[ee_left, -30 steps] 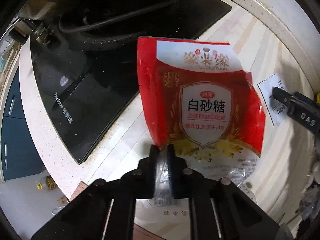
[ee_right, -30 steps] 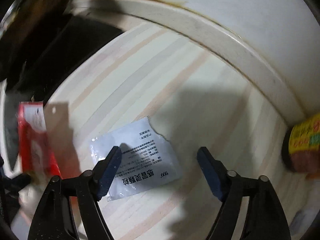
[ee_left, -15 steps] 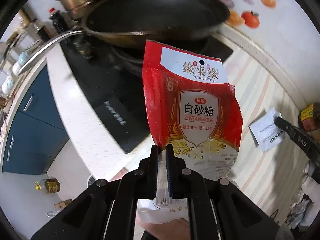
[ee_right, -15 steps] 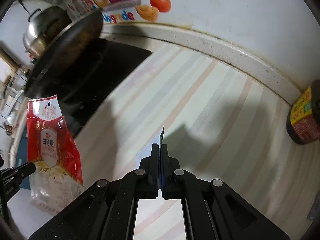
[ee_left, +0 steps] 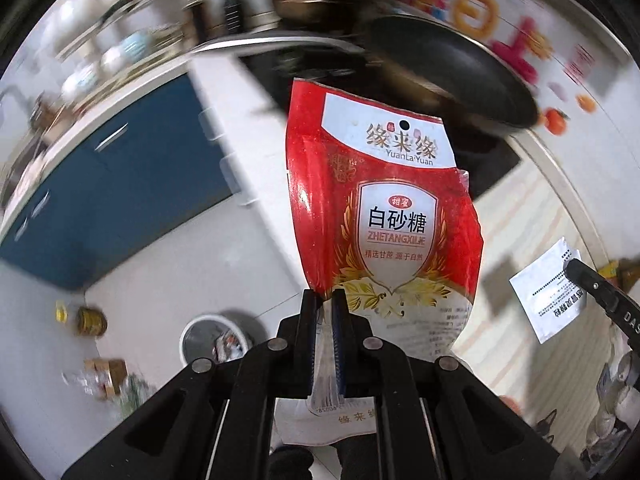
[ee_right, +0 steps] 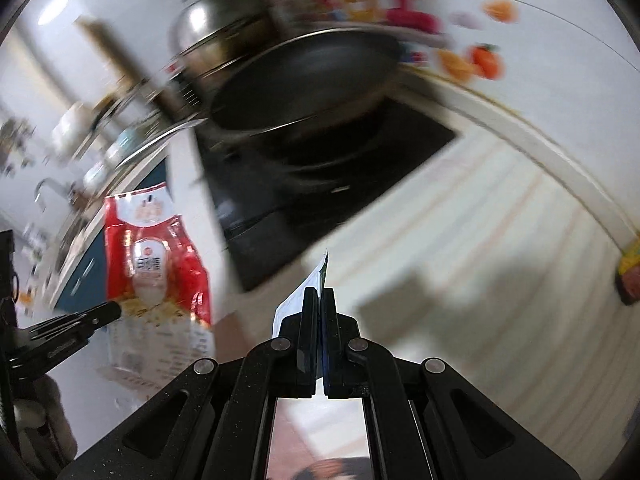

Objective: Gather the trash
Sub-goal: 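Carry the sugar bag and paper slip over the floor bin with both tools, then open both tools to drop the sugar bag and slip into the bin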

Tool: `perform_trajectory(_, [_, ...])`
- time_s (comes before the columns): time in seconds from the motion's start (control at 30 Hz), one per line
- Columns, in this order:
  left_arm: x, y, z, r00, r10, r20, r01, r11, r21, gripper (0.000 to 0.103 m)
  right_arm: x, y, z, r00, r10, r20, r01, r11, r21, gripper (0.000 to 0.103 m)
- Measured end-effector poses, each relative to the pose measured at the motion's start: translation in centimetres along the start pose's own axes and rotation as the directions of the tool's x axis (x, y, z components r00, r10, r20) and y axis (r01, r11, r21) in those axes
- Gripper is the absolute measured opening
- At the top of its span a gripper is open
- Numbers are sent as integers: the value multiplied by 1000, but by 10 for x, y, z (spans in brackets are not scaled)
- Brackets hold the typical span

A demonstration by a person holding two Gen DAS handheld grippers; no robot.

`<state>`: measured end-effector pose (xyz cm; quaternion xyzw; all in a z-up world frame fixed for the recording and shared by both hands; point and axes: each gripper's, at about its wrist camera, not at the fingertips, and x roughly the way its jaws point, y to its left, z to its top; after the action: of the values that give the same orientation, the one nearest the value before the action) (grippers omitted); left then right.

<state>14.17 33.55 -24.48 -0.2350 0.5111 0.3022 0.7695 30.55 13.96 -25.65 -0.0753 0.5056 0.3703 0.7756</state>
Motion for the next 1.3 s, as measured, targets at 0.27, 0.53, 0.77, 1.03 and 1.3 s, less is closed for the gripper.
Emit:
perform_trajectory(0.27, [14,156,-58,997,54,-59,-65,980,-190,5,65,156,-47,991,52,-120,-73,982,-173,1])
perform_trajectory(0.53, [115,292,-134,976,89,-201,-146,945,-293,5,202,258,-140,961,41,-275,-104,970,-220,1])
perform_trajectory(0.77, [268,372,-212,935,65,-349,-197,914,-356,5,381,271,-231,909,34,-415,-109,981,-159,1])
perform_trajectory(1.03, [442,407,-272,897,14,-442,-195,910,-366,6,564,257,-327,846,-4,-533,-96,982,-160,1])
perform_trajectory(1.3, [505,419,-300,889,-21,-457,-187,894,-406,24,657,267,-378,810,-77,-582,-111,954,-280,4])
